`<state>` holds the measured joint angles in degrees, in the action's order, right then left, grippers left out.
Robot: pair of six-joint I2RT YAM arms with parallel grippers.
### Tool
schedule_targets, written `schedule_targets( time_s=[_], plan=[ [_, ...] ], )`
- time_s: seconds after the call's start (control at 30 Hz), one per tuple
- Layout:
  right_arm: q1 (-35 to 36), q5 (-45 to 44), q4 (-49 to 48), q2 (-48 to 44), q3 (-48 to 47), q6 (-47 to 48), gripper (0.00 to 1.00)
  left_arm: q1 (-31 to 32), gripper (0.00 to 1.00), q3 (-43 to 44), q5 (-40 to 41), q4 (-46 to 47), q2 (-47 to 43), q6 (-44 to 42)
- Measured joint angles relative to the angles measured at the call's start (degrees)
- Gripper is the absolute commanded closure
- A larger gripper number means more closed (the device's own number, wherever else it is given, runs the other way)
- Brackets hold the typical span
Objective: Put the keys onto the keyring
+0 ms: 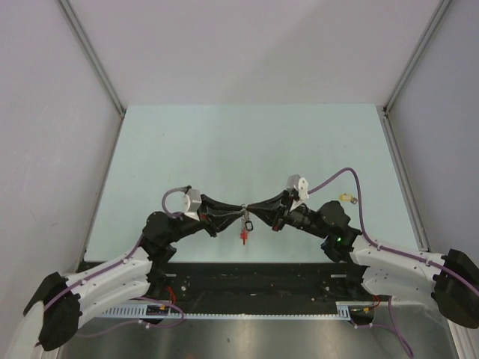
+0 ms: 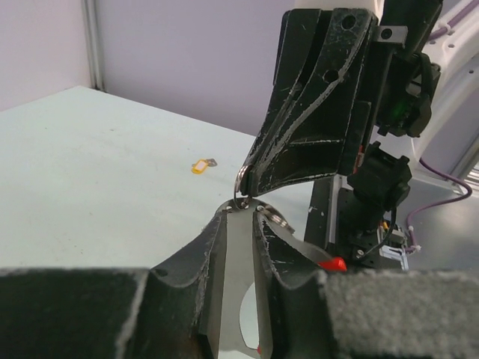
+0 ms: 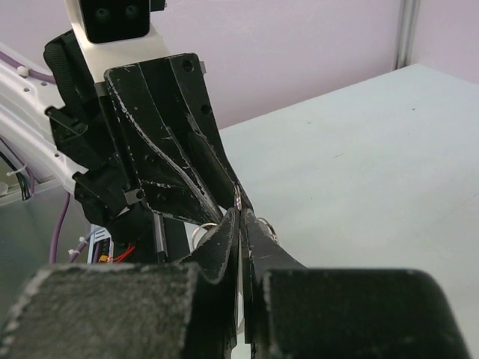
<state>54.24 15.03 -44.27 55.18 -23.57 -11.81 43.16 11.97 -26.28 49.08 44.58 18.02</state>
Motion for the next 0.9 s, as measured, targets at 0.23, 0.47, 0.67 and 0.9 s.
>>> schedule_targets(
  time_s=[0.23,0.47,0.67,0.9],
  plan=[
    [-0.4,1.8,-0.1,0.0,0.0,-0.1,1.0,0.0,0.78,0.0,-2.6,2.3,1.6,0.6],
    [-0.9,3.6,-1.1,0.5,0.0,-0.2,1.0,0.0,0.87,0.0,-5.0,5.6,3.4,2.3],
    [-1.2,4.9,-1.7,0.9,0.0,-0.4,1.0,-0.1,1.0,0.0,-5.4,6.4,4.1,2.9],
    [-1.4,5.5,-1.6,0.9,0.0,-0.3,1.0,-0.2,1.0,0.0,-4.7,2.8,1.0,2.0]
  ],
)
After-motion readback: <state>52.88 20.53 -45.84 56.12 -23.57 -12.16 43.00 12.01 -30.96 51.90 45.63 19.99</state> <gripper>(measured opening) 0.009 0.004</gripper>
